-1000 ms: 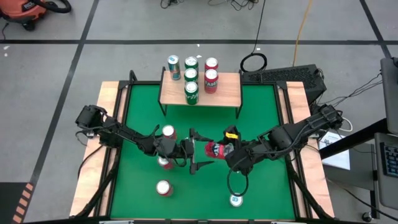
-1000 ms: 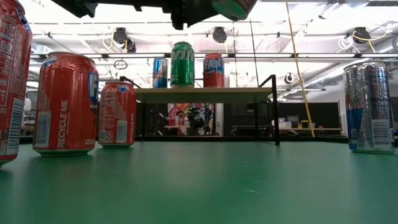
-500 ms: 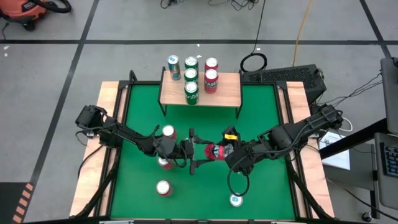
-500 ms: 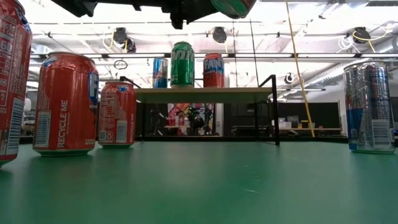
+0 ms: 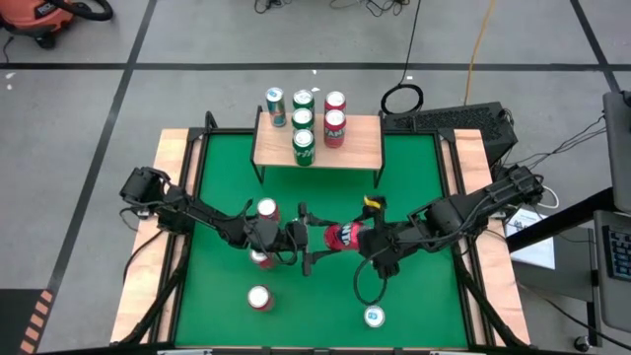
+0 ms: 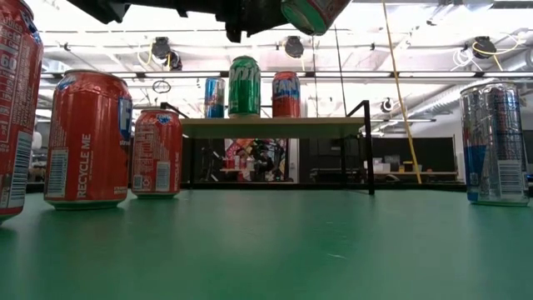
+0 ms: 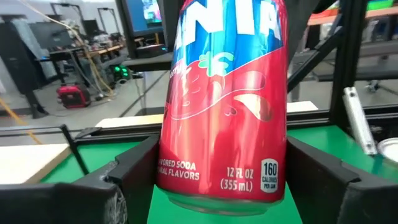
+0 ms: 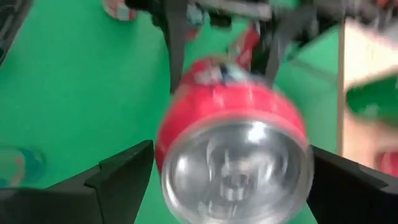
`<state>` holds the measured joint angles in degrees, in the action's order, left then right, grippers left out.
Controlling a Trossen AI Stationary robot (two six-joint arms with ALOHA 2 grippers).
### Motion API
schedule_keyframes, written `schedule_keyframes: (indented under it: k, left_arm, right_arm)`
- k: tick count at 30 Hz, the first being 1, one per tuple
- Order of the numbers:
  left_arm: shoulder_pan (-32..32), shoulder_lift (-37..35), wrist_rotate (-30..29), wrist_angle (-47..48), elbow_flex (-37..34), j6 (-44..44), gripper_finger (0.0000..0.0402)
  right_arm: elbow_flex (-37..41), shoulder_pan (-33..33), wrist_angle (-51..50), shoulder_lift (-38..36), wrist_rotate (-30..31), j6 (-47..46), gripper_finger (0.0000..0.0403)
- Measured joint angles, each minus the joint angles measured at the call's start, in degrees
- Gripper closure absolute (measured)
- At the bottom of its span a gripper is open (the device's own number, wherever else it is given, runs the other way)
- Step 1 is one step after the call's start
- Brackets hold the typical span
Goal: Place canned beverage on shelf
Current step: Put the orange soda can on the shelf aligned with the other orange soda can
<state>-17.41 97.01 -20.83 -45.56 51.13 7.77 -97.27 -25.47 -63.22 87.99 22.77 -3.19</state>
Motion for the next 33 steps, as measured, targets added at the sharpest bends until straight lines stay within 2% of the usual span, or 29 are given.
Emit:
schedule_keyframes:
  k: [5,10,13,17,21,25,28,33]
  left_arm:
    - [-0.8,0.0,-3.2,-1.4,0.0,3.8,0.0122]
    - [-1.9,0.0,-6.3,-3.0,0.0,7.7,0.0126]
    - [-3.1,0.0,-12.2,-3.1,0.0,10.6,0.0127]
    - [-4.9,0.0,-24.3,-6.8,0.0,15.6,0.0128]
    - [-6.8,0.0,-36.3,-13.1,0.0,21.9,0.0128]
    - [-8.7,0.0,-41.9,-19.0,0.0,31.6,0.0129]
    - [-9.8,0.0,-43.2,-22.6,0.0,38.2,0.0129]
    - [-11.4,0.0,-46.3,-28.7,0.0,47.2,0.0129]
  right_arm:
    - [0.3,-0.1,-2.9,0.0,0.2,-12.8,0.0044]
    - [1.7,-1.4,-4.4,0.0,6.1,-22.5,0.0044]
    - [3.5,-2.3,-4.7,0.0,10.8,-29.2,0.0044]
    - [6.3,-4.1,-2.4,0.0,19.9,-35.7,0.0047]
    - [11.6,-5.9,9.7,0.0,29.8,-33.9,0.0047]
    - [16.2,-5.4,24.1,0.0,36.2,-29.5,0.0048]
    - [18.2,-3.5,33.8,0.0,36.5,-24.8,0.0048]
    - [18.9,0.4,45.6,0.0,28.1,-16.0,0.0048]
